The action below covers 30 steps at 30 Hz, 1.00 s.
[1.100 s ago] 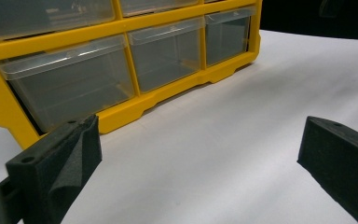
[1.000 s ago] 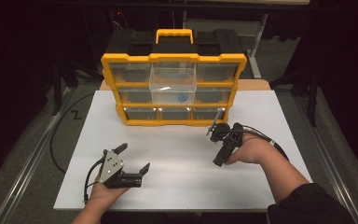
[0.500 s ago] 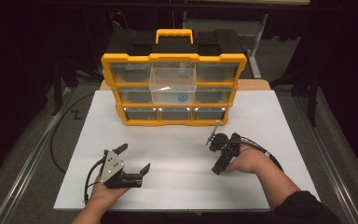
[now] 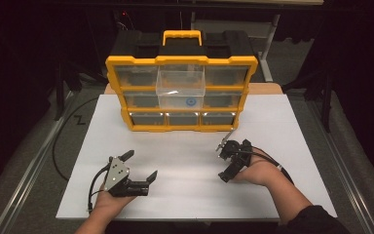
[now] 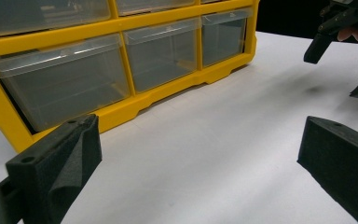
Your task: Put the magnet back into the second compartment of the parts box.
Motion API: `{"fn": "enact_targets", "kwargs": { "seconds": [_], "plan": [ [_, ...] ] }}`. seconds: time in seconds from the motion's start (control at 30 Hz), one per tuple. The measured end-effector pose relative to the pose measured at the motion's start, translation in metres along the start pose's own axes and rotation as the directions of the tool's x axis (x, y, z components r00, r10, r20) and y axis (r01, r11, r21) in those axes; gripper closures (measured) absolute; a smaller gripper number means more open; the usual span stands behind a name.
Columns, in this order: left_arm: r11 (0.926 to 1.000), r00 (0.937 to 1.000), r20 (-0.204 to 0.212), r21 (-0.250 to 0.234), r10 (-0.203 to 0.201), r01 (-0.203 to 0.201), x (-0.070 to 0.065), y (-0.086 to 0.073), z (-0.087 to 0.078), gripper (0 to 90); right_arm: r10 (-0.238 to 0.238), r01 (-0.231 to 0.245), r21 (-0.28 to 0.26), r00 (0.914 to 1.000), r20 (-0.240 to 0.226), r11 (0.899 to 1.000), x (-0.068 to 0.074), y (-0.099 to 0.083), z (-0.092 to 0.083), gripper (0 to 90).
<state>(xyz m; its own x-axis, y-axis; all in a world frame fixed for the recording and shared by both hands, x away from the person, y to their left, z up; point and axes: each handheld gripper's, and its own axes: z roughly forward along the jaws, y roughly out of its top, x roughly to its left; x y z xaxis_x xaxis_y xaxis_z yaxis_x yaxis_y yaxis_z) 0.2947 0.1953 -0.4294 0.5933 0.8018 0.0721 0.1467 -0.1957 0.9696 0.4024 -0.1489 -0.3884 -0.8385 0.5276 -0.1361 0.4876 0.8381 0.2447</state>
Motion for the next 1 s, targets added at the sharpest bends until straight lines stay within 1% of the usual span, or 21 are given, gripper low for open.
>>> {"fn": "enact_targets", "kwargs": {
  "seconds": [0.07, 0.13, 0.3, 0.33, 0.4, 0.47, 0.57, 0.6, 0.67, 0.7, 0.73, 0.8, 0.83, 0.87, 0.9, 0.93, 0.97, 1.0],
  "plan": [
    [1.0, 1.0, 0.001, 0.003, 0.0, 0.0, 0.0, 0.0, 0.0, 0.1, 0.014, -0.014, -0.029, 0.9999, 0.004, 0.999, 0.0, -0.002, -0.001, 0.9],
    [1.0, 1.0, 0.001, 0.003, 0.002, -0.002, 0.0, 0.0, 0.0, 0.1, 0.031, -0.031, -0.062, 0.9995, -0.003, 0.998, -0.001, -0.004, -0.002, 0.9],
    [1.0, 1.0, -0.008, 0.005, -0.002, 0.002, 0.002, 0.0, 0.0, 0.2, 0.047, -0.047, -0.124, 0.9989, -0.003, 0.991, 0.0, -0.008, -0.003, 0.9],
    [1.0, 1.0, -0.009, 0.006, 0.0, 0.001, 0.002, 0.0, 0.0, 0.1, 0.055, -0.056, -0.145, 0.9984, -0.005, 0.988, 0.0, -0.009, -0.003, 0.9],
    [1.0, 1.0, -0.007, 0.008, 0.001, -0.001, 0.001, -0.001, 0.001, 0.1, 0.063, -0.062, -0.17, 0.998, 0.001, 0.984, 0.0, -0.011, -0.002, 0.9],
    [1.0, 1.0, -0.005, 0.006, 0.002, -0.002, 0.002, -0.001, 0.0, 0.2, 0.083, -0.081, -0.201, 0.9966, -0.001, 0.976, 0.0, -0.015, 0.0, 0.9],
    [1.0, 1.0, -0.009, 0.009, 0.002, -0.002, 0.002, -0.001, 0.0, 0.1, 0.099, -0.098, -0.251, 0.995, -0.007, 0.963, -0.001, -0.019, 0.001, 0.9],
    [0.9999, 1.0, -0.009, 0.01, 0.001, -0.001, 0.002, -0.001, 0.0, 0.1, 0.102, -0.098, -0.282, 0.9948, 0.0, 0.954, 0.0, -0.022, 0.002, 0.9],
    [0.9999, 1.0, -0.008, 0.012, 0.001, -0.001, 0.002, -0.001, 0.0, 0.1, 0.111, -0.101, -0.315, 0.9938, 0.014, 0.944, 0.002, -0.024, 0.002, 0.9],
    [0.9999, 1.0, -0.006, 0.013, 0.004, -0.004, 0.002, -0.001, 0.0, 0.1, 0.116, -0.106, -0.329, 0.9931, 0.013, 0.938, 0.003, -0.025, 0.002, 0.9],
    [0.9999, 1.0, -0.004, 0.013, 0.004, -0.004, 0.002, -0.001, 0.0, 0.1, 0.124, -0.116, -0.351, 0.9923, 0.001, 0.929, 0.003, -0.027, 0.002, 0.9],
    [0.9999, 1.0, -0.003, 0.011, 0.005, -0.005, 0.001, -0.001, 0.0, 0.1, 0.134, -0.124, -0.371, 0.991, 0.0, 0.92, 0.004, -0.029, 0.004, 0.9],
    [0.9999, 1.0, -0.003, 0.012, 0.006, -0.006, 0.001, -0.001, 0.001, 0.1, 0.138, -0.124, -0.384, 0.9904, 0.008, 0.915, 0.005, -0.03, 0.004, 0.9],
    [0.9999, 1.0, -0.003, 0.013, 0.006, -0.006, 0.001, -0.001, 0.001, 0.1, 0.143, -0.124, -0.403, 0.9896, 0.017, 0.907, 0.005, -0.031, 0.006, 0.9],
    [0.9999, 1.0, -0.005, 0.016, 0.005, -0.005, 0.002, -0.001, 0.001, 0.1, 0.154, -0.136, -0.414, 0.988, 0.01, 0.9, 0.005, -0.032, 0.006, 0.9],
    [0.9999, 1.0, -0.006, 0.016, 0.005, -0.005, 0.002, -0.001, 0.001, 0.1, 0.164, -0.146, -0.431, 0.9864, 0.005, 0.89, 0.005, -0.034, 0.008, 0.9],
    [0.9998, 1.0, -0.007, 0.017, 0.005, -0.005, 0.002, -0.001, 0.0, 0.1, 0.169, -0.149, -0.438, 0.9856, 0.007, 0.887, 0.006, -0.035, 0.008, 0.9],
    [0.9998, 1.0, -0.007, 0.017, 0.005, -0.004, 0.002, -0.001, 0.0, 0.1, 0.177, -0.155, -0.454, 0.9842, 0.006, 0.878, 0.006, -0.036, 0.009, 0.9]
  ]
}}
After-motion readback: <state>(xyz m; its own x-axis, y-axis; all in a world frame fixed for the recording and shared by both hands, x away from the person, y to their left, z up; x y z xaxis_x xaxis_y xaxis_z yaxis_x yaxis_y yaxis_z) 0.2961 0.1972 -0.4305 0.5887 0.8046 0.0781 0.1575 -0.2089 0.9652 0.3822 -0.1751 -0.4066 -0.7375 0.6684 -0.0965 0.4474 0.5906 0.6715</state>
